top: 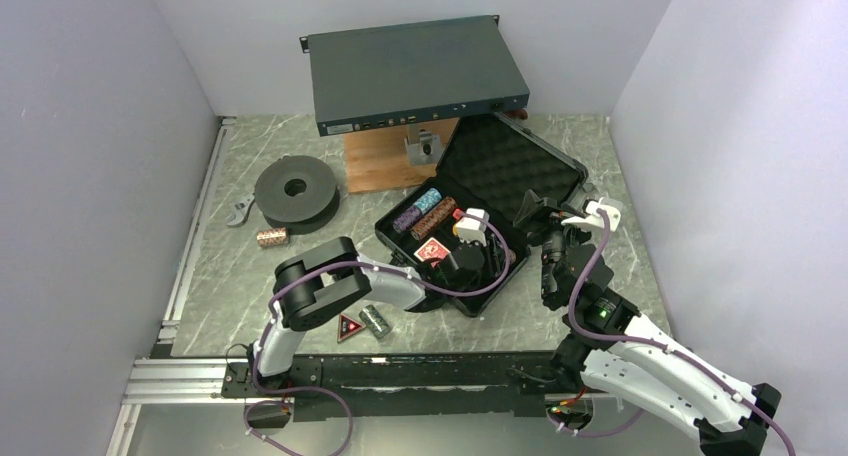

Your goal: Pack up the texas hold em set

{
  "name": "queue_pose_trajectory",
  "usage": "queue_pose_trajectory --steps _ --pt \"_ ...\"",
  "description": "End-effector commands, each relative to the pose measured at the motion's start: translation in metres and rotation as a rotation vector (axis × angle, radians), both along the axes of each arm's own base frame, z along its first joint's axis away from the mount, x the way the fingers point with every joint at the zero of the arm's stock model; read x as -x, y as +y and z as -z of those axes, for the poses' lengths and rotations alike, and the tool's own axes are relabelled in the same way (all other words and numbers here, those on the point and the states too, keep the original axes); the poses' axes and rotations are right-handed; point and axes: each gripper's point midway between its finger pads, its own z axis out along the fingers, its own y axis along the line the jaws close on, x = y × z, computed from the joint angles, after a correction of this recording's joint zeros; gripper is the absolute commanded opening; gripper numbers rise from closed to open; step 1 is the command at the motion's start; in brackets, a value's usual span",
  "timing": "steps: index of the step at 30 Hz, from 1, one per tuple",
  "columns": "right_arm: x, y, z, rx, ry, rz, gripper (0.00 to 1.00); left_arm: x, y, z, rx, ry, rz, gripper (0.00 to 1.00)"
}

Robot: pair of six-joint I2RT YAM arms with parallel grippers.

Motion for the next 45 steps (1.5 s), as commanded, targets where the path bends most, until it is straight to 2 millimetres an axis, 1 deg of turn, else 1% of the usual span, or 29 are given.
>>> queue_pose_trajectory --steps 1,3,8,9,10,11,12,13,14,15,16,17,19,20,23,25,27,29,31,34,37,38,40,42,45 --pt "0.000 -0.005 -0.005 -0.025 -0.020 0.025 0.77 0.003 -0.013 -0.029 0.122 0.040 -0.004 0.34" --pt "0.000 -0.006 -0.004 -0.021 -0.017 0.029 0.77 0.006 -0.008 -0.028 0.129 0.053 -0.002 0.40" --pt "0.000 -0.008 -0.002 -0.021 -0.011 0.049 0.78 0.018 0.001 -0.031 0.117 0.030 0.058 0.48" --pt "0.000 -0.008 -0.002 -0.019 -0.009 0.049 0.79 0.020 0.004 -0.031 0.121 0.021 0.066 0.49" --pt "-0.001 -0.007 -0.002 -0.018 -0.008 0.050 0.80 0.022 0.006 -0.035 0.131 0.006 0.078 0.49" --pt "-0.001 -0.008 -0.001 -0.017 -0.004 0.054 0.83 0.025 0.008 -0.037 0.136 -0.001 0.088 0.51" --pt "-0.002 -0.008 -0.001 -0.018 -0.001 0.060 0.88 0.027 0.009 -0.039 0.137 -0.003 0.098 0.56" --pt "-0.002 -0.008 -0.001 -0.020 0.002 0.067 0.92 0.029 0.009 -0.041 0.134 -0.007 0.114 0.63" --pt "-0.002 -0.009 0.000 -0.019 0.006 0.074 0.95 0.031 0.008 -0.043 0.129 -0.009 0.129 0.68" --pt "-0.003 -0.009 -0.001 -0.018 0.009 0.079 0.98 0.034 0.008 -0.044 0.121 -0.008 0.146 0.82" --pt "-0.003 -0.010 0.000 -0.014 0.013 0.084 1.00 0.036 0.007 -0.046 0.115 -0.007 0.162 0.95" --pt "-0.004 -0.009 0.000 -0.010 0.016 0.087 1.00 0.038 0.006 -0.047 0.107 -0.006 0.174 0.99" --pt "-0.005 -0.009 0.000 -0.002 0.022 0.090 1.00 0.042 0.008 -0.052 0.104 -0.006 0.193 1.00" --pt "-0.005 -0.009 0.000 0.001 0.024 0.092 1.00 0.044 0.009 -0.057 0.109 -0.017 0.204 1.00" --pt "-0.005 -0.009 -0.001 0.002 0.027 0.089 1.00 0.046 0.021 -0.072 0.110 -0.039 0.195 1.00" --pt "-0.005 -0.009 -0.003 -0.002 0.029 0.083 1.00 0.040 0.035 -0.077 0.066 -0.067 0.150 0.99" --pt "-0.004 -0.007 -0.006 -0.015 0.031 0.072 0.99 0.030 0.055 -0.079 -0.014 -0.090 0.070 0.99" --pt "-0.004 -0.003 -0.009 -0.020 0.035 0.048 0.99 0.018 0.078 -0.083 -0.108 -0.111 -0.027 0.99" --pt "-0.005 0.001 -0.010 -0.019 0.045 0.025 0.99 0.009 0.107 -0.093 -0.191 -0.110 -0.145 0.99" --pt "-0.004 0.006 -0.013 -0.008 0.069 0.001 0.98 -0.002 0.147 -0.103 -0.370 -0.115 -0.289 0.99" --pt "-0.002 0.013 -0.016 -0.015 0.111 -0.047 0.96 -0.004 0.183 -0.107 -0.559 -0.090 -0.346 0.99" --pt "-0.001 0.017 -0.014 -0.020 0.133 -0.071 0.94 -0.005 0.193 -0.111 -0.586 -0.076 -0.348 0.99" --pt "0.001 0.027 -0.009 -0.005 0.175 -0.126 0.90 -0.005 0.208 -0.119 -0.599 -0.055 -0.314 0.99" --pt "0.004 0.036 0.001 0.015 0.217 -0.180 0.86 -0.003 0.222 -0.130 -0.560 -0.046 -0.259 0.99" --pt "0.007 0.047 0.022 0.064 0.295 -0.241 0.86 -0.001 0.255 -0.146 -0.469 -0.023 -0.213 0.99"
